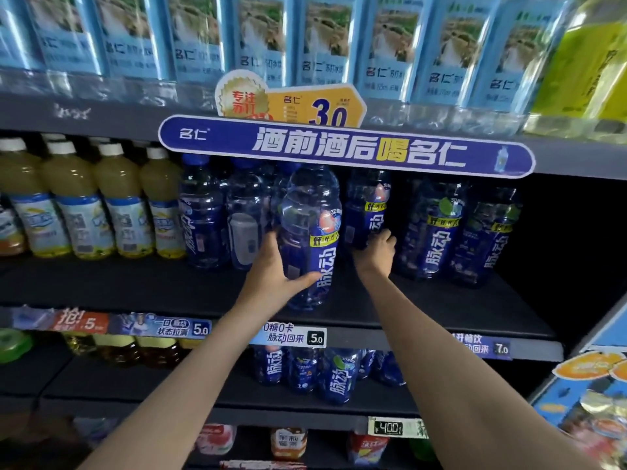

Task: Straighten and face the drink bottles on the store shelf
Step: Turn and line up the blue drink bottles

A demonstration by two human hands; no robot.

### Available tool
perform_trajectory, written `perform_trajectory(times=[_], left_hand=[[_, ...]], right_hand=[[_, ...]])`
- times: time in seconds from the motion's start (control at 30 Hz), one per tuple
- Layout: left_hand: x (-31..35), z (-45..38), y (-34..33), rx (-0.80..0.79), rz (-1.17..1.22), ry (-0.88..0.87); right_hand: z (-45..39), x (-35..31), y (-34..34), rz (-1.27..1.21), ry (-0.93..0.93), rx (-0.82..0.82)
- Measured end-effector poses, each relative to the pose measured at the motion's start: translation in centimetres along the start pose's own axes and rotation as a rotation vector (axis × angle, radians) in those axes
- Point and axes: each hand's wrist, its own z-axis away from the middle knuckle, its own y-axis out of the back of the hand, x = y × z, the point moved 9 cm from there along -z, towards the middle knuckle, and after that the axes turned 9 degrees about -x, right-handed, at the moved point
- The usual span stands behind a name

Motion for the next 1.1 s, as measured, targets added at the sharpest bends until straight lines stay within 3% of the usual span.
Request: perform_trajectory(times=[0.3, 0.53, 0.67, 0.83, 1.1], left_hand=[[0.9, -0.2, -0.8, -0.019, -0.089, -0.014], [3.8, -2.9, -5.9, -0.180, -0.051, -0.009], [4.7, -4.7, -8.3, -0.212, -0.007, -0.003], [4.2, -6.5, -9.4, -0.113, 0.055, 0.042], [2.3, -9.3, -9.4, -0.015, 0.038, 0.086]], right_hand=[[0.5, 1.3, 2.1, -0.027, 0.078, -0.101], [4.2, 3.4, 10.0, -0.206, 0.188, 0.148], [4.6, 3.8, 12.8, -0.144, 0.236, 0.301], [1.3, 5.1, 11.0, -0.029, 0.122, 0.069], [-1.4, 4.9, 9.6, -0.155, 0.093, 0.074]])
